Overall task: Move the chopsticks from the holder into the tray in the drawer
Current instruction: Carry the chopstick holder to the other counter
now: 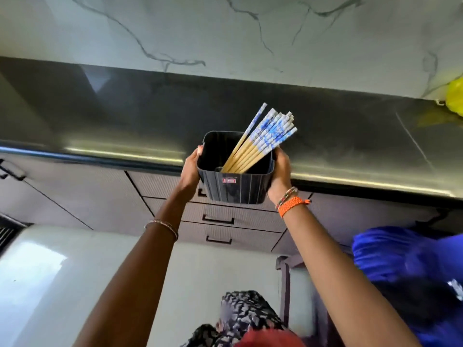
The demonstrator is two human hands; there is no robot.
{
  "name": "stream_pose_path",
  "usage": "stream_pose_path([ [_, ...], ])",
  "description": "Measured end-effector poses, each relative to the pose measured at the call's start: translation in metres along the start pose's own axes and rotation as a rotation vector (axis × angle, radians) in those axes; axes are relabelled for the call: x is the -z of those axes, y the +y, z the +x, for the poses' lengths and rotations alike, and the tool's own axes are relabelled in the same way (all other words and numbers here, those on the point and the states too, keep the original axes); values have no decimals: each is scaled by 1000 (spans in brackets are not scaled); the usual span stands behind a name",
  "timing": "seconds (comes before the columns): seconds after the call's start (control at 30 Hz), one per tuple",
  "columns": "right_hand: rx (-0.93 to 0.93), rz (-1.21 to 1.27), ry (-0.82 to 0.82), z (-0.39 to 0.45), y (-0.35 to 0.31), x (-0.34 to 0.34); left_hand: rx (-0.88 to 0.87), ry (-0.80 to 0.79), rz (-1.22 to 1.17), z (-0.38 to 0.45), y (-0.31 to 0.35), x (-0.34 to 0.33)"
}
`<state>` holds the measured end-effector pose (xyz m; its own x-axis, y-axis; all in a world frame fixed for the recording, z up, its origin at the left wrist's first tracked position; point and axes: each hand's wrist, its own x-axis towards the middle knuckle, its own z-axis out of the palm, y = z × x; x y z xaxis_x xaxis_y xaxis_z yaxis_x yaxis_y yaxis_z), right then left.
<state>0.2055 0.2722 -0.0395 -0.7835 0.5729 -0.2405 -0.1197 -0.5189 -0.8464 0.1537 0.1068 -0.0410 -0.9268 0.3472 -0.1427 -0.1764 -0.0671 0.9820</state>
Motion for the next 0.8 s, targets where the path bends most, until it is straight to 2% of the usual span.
stream_pose_path([
  [0.13, 14, -8, -22, 71, -3, -31, 180, -55, -257, 84, 3, 5],
  [0.37, -56, 60, 47, 192, 16, -54, 242, -26, -373, 192, -4, -4],
  [0.5, -113, 178, -1, 229, 19, -61, 169, -52, -274, 225, -6, 1],
  [0.6, -45, 175, 27, 230, 16, -61, 77, -30, -217, 233, -5, 9],
  [0.67, 57, 78, 109, 213, 14, -56, 19, 36, -129, 229, -8, 22],
  [0.73, 168, -117, 261, 185, 15, -50, -22, 166, -39, 209, -12, 35],
  [0.8, 321, -202, 353, 141, 18, -47, -140, 209, -11, 169, -13, 45],
])
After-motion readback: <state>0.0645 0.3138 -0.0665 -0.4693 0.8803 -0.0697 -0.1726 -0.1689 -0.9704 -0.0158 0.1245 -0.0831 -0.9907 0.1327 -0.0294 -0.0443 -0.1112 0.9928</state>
